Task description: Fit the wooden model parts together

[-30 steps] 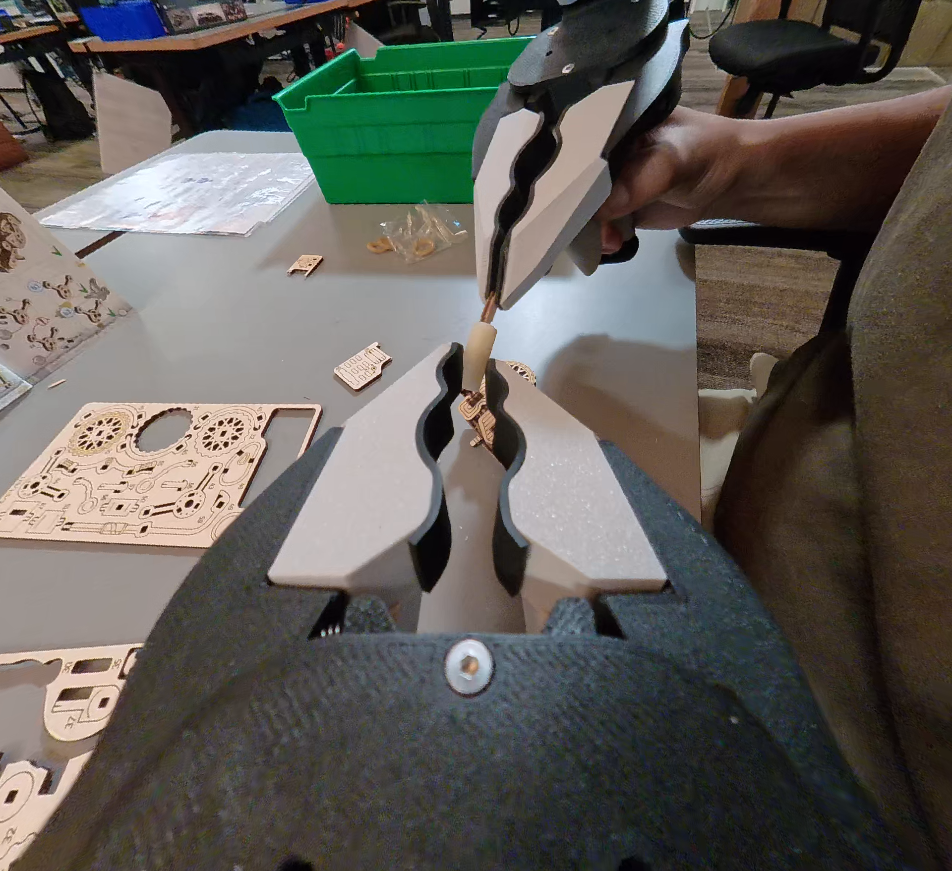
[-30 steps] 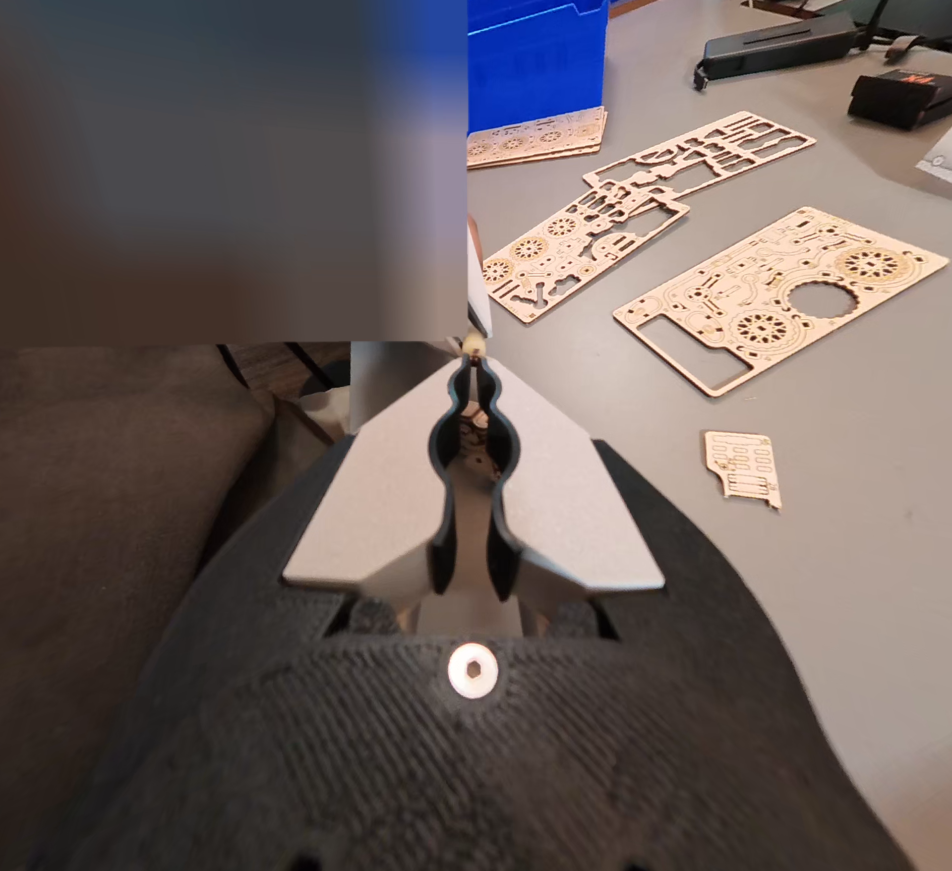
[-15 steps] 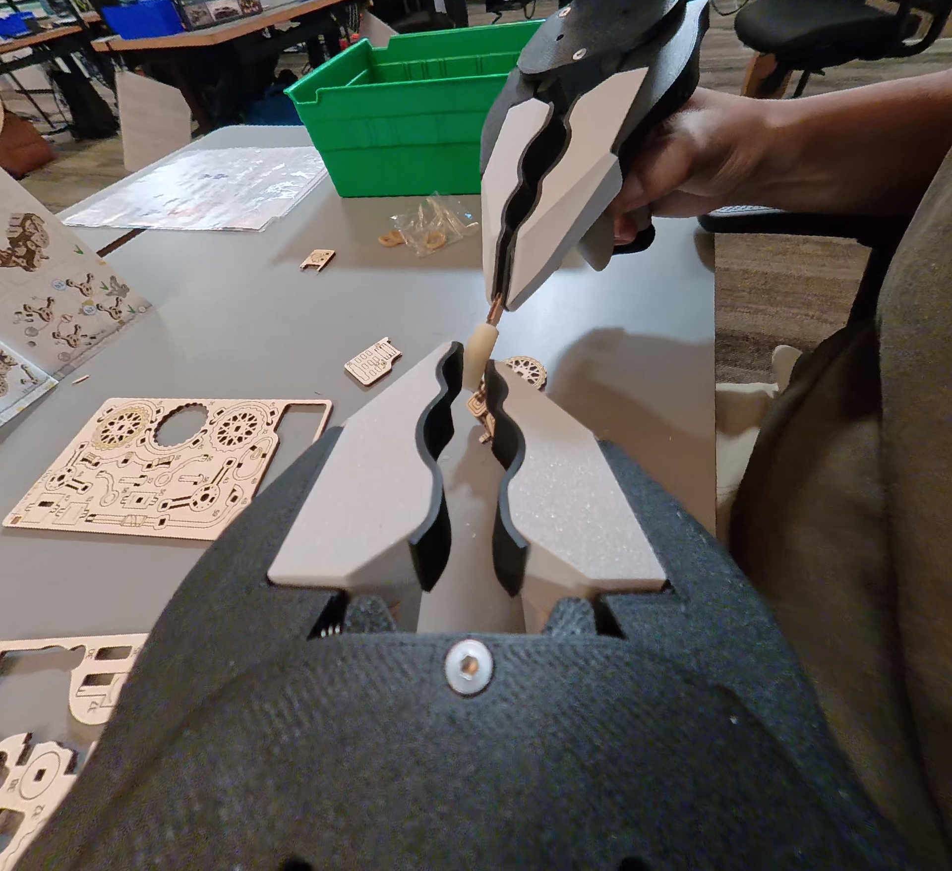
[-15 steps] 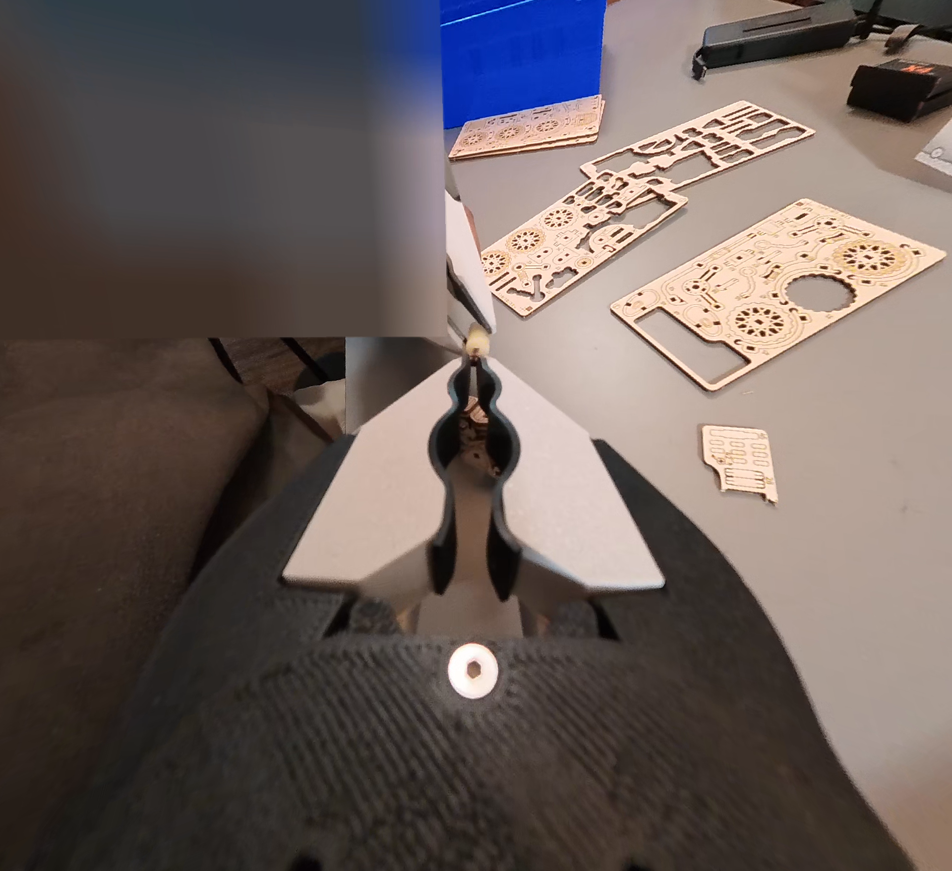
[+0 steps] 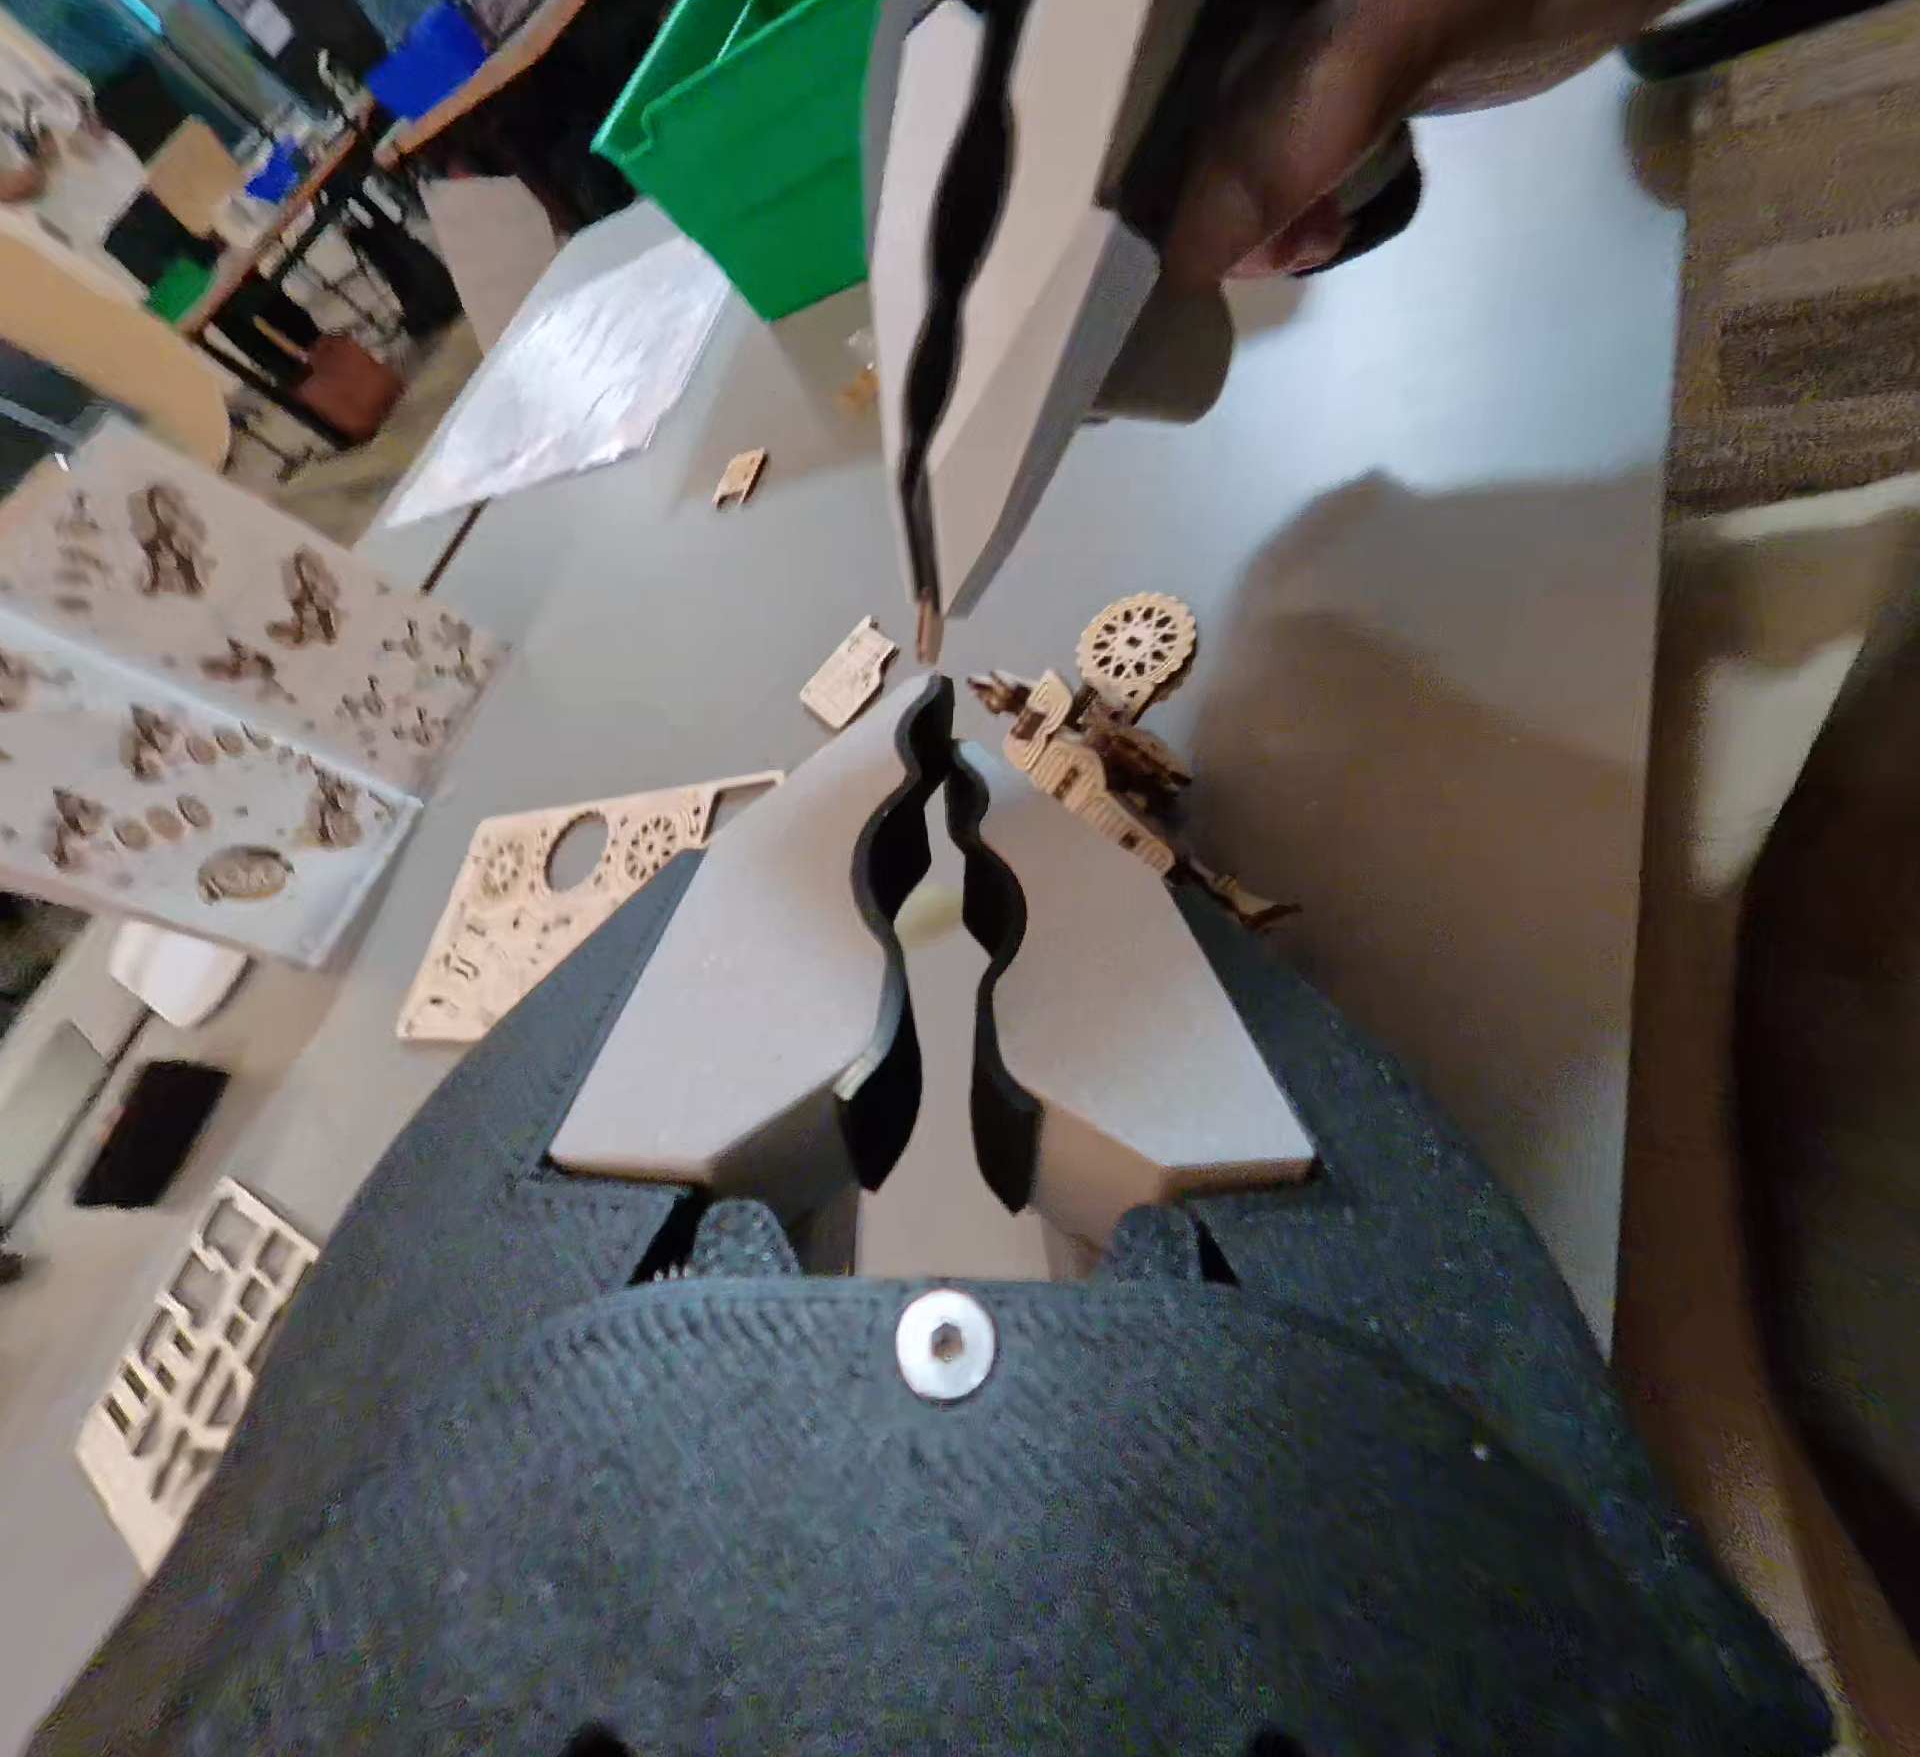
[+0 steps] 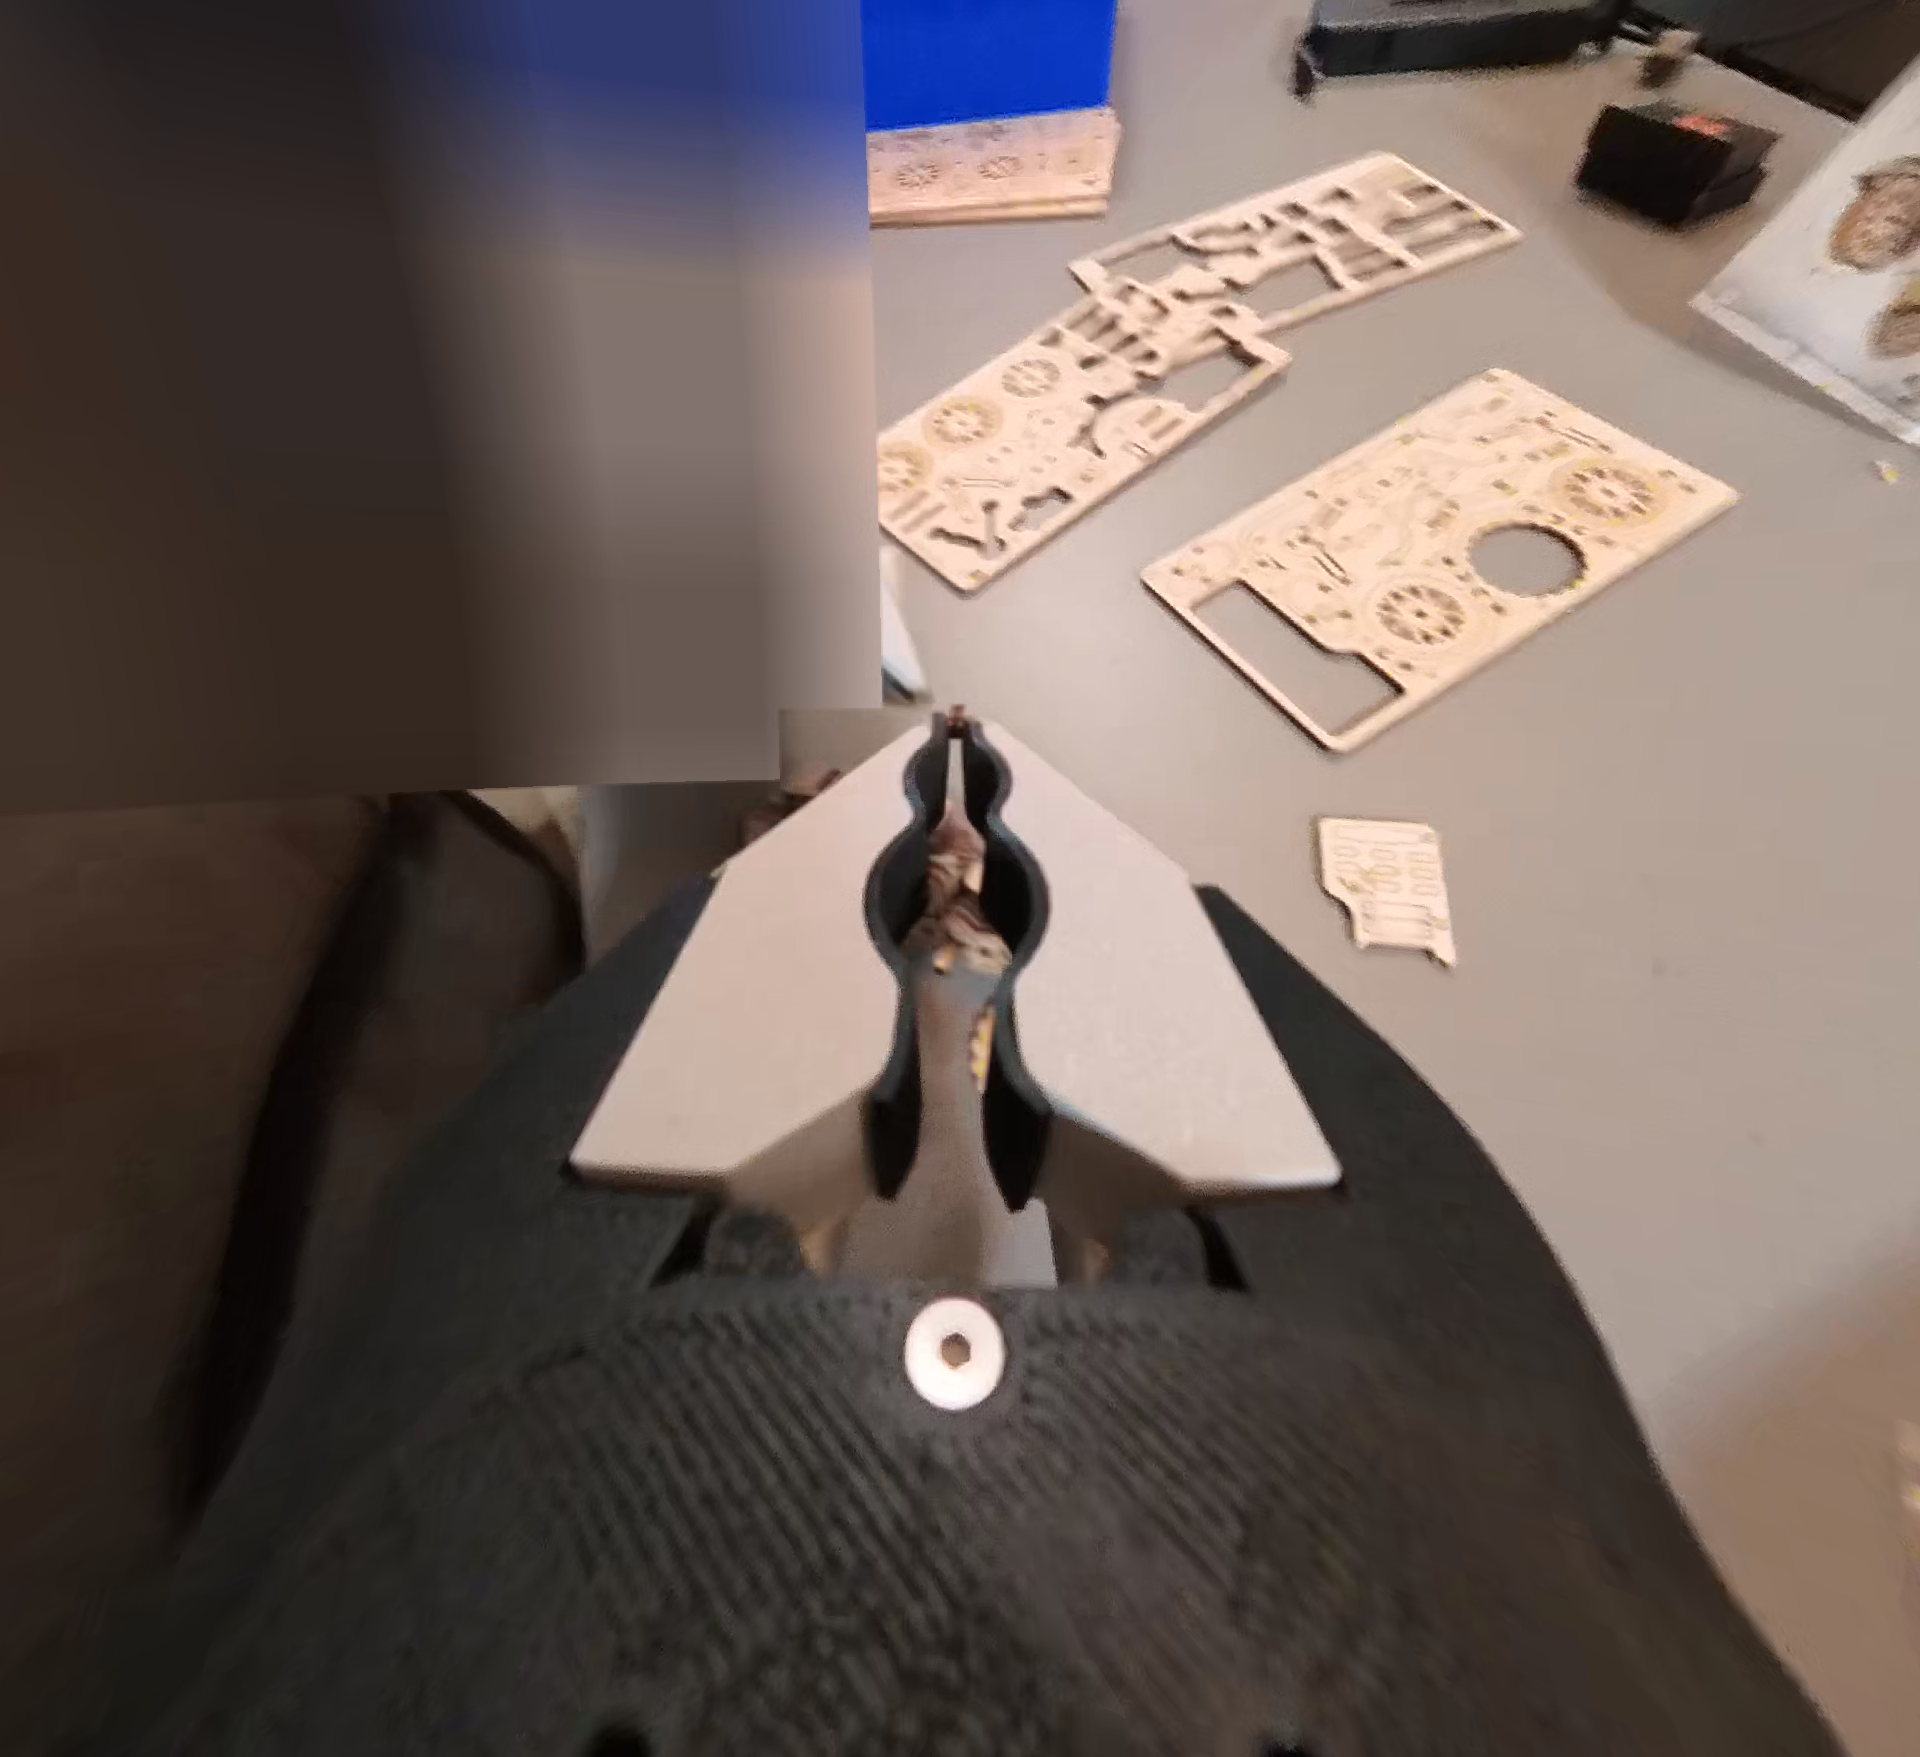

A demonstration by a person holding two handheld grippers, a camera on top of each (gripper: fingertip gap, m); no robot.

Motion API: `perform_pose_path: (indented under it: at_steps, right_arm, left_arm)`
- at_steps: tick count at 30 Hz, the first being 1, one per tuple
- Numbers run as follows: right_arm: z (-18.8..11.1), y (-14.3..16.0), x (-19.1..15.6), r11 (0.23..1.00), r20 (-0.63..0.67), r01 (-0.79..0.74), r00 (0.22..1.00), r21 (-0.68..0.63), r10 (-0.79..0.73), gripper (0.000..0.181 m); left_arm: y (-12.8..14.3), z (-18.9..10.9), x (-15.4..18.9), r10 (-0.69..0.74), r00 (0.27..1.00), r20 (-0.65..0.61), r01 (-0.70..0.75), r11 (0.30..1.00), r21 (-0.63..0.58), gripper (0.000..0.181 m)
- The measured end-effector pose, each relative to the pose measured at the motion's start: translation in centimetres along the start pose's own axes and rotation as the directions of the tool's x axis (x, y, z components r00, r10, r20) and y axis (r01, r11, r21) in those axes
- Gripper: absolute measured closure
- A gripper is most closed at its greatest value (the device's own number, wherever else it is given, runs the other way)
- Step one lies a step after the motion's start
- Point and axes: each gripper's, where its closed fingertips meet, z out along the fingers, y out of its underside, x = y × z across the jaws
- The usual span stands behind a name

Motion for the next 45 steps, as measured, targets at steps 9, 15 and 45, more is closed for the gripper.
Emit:
perform_pose_path:
  at_steps: [9, 15, 45]
  right_arm:
    - [-1.3, -0.4, 1.7, 0.987, 0.005, -0.131, 0.991, 0.090, 0.131, 0.181]
    - [-1.5, -0.8, 1.8, 0.980, 0.021, -0.161, 0.987, 0.121, 0.159, 0.181]
    - [2.0, -1.1, -2.2, 0.998, 0.005, 0.039, 0.999, 0.045, -0.040, 0.181]
  left_arm:
    - [3.9, -1.5, -4.4, -0.269, 0.960, 0.071, 0.275, 0.957, -0.090, 0.181]
    - [6.7, -3.1, -3.1, -0.613, 0.790, 0.014, 0.600, 0.768, -0.227, 0.161]
    - [0.1, -3.8, -3.4, -0.878, 0.119, -0.463, 0.992, 0.086, 0.091, 0.174]
